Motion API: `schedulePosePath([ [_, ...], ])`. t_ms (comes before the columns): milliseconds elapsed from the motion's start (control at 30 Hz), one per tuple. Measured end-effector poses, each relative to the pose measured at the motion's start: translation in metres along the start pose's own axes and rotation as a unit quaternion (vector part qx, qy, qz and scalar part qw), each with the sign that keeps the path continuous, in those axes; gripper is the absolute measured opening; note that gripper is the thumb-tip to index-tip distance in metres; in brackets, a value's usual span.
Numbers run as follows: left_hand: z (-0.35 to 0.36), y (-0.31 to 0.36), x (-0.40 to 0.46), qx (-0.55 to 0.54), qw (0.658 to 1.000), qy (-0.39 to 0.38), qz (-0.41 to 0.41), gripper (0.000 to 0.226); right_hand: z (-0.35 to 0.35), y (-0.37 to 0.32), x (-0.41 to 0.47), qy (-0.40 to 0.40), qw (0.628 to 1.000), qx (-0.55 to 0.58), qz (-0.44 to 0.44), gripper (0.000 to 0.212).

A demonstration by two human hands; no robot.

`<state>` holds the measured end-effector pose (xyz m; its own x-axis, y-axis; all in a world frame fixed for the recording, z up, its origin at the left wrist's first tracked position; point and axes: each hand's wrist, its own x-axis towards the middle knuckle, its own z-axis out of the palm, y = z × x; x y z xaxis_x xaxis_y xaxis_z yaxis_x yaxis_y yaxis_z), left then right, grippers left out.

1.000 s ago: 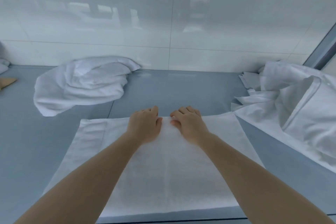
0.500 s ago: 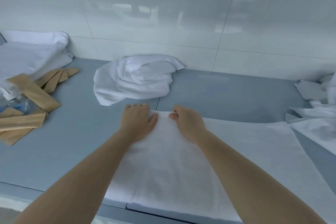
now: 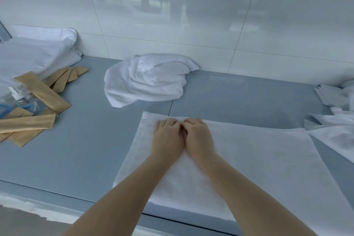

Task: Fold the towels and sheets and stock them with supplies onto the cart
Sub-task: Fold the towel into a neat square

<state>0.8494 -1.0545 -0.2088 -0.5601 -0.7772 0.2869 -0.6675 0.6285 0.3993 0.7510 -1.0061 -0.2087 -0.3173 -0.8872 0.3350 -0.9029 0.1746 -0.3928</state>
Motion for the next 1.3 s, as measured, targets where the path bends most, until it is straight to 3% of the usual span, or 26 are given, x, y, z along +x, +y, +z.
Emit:
schedulePosePath([
  [67, 0.003, -0.001, -0.008, 0.003, 1.0, -0.02, -0.016, 0.039, -0.001, 0.004, -0.007, -0.005, 1.0, 0.022, 0.003, 0.028],
  [233, 0.006, -0.014, -0.015, 0.126, 0.982, -0.136, -0.023, 0.068, -0.005, 0.013, -0.02, -0.087, 0.996, -0.035, -0.01, 0.047],
  [400, -0.006, -0.037, -0.008, 0.155, 0.974, -0.157, -0.039, 0.08, -0.007, 0.01, -0.025, -0.094, 0.993, -0.066, -0.011, 0.048],
  [500, -0.018, -0.046, -0.01, 0.156, 0.977, -0.139, -0.039, 0.071, -0.009, 0.001, -0.03, -0.039, 0.995, -0.089, 0.008, 0.043],
  [600, -0.028, -0.035, -0.018, 0.158, 0.982, -0.102, -0.025, 0.05, -0.016, -0.014, -0.035, 0.044, 0.995, -0.092, 0.012, 0.024],
  [667, -0.03, -0.026, -0.036, 0.14, 0.985, -0.096, -0.032, 0.043, -0.018, -0.026, -0.043, 0.057, 0.995, -0.086, -0.001, 0.017],
  [733, -0.03, -0.02, -0.062, 0.122, 0.986, -0.097, -0.052, 0.047, -0.016, -0.039, -0.053, 0.022, 0.997, -0.071, -0.003, 0.023],
  [833, -0.028, -0.018, -0.089, 0.12, 0.982, -0.123, -0.078, 0.055, -0.01, -0.051, -0.069, -0.092, 0.994, -0.051, 0.033, 0.045],
  [967, -0.028, -0.021, -0.094, 0.146, 0.975, -0.132, -0.101, 0.066, -0.012, -0.045, -0.08, -0.147, 0.984, -0.094, 0.031, 0.052],
  [1133, -0.031, -0.017, -0.092, 0.178, 0.967, -0.158, -0.094, 0.075, -0.041, -0.013, -0.11, -0.192, 0.97, -0.142, 0.049, 0.061],
  [1300, -0.037, 0.017, -0.09, 0.187, 0.973, -0.118, -0.061, 0.055, -0.069, 0.013, -0.135, -0.178, 0.965, -0.17, 0.087, 0.058],
])
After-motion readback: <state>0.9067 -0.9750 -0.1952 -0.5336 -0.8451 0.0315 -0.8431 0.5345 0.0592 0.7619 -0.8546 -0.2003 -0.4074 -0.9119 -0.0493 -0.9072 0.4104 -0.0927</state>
